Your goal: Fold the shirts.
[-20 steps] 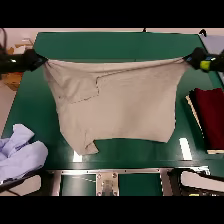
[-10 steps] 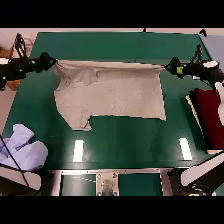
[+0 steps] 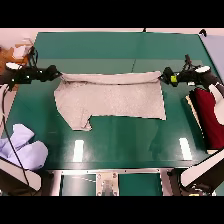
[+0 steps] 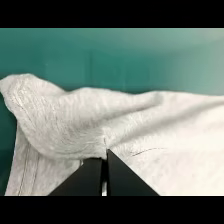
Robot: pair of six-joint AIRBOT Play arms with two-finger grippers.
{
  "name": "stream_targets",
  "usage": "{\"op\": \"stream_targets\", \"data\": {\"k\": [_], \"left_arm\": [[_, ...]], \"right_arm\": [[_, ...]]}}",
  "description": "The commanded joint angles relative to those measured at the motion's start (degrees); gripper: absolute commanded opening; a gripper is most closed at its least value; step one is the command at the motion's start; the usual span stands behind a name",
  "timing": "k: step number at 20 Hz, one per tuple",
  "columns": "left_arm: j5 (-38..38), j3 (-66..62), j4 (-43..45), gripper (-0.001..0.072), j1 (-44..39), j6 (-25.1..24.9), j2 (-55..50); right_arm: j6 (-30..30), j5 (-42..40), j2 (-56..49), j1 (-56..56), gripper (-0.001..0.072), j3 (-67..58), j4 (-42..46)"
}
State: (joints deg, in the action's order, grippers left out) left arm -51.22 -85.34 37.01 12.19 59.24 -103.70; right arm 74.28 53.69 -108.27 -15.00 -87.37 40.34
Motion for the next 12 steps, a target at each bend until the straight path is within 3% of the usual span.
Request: {"op": "stream_targets", "data": {"k": [1, 6, 7, 8, 9, 12], "left_arm": [[-1.03, -0.07, 3.56, 0.0023, -1.42, 1.36, -1.09], [-3.76, -0.24, 3.56, 0.0023, -1.64, 2.47, -1.03], [-5.73, -0.79, 3.76, 0.0048, -1.2, 3.58, -0.94], [-8.63, -2.1, 3.74, 0.0352, -0.5, 5.07, -0.94], [-12.9, -4.2, 3.76, 0.0508, 0.85, 8.09, -0.94], [-29.05, -8.74, 3.82, 0.0508, 5.95, 13.64, -0.44]], "right_arm": [[1.33, 1.46, -0.09, 0.66, 0.001, 2.78, 1.49], [2.21, 2.75, -0.07, 0.57, 0.0034, 2.38, 1.46], [2.19, 4.57, -0.07, 0.46, 0.0159, 1.7, 1.49], [2.16, 7.41, 0.0, 0.0, 0.0193, 0.42, 1.49], [2.14, 11.3, 0.0, -0.81, 0.0195, -1.62, 1.68], [2.93, 23.06, 2.32, -4.11, 0.0231, -5.62, 2.62]]}}
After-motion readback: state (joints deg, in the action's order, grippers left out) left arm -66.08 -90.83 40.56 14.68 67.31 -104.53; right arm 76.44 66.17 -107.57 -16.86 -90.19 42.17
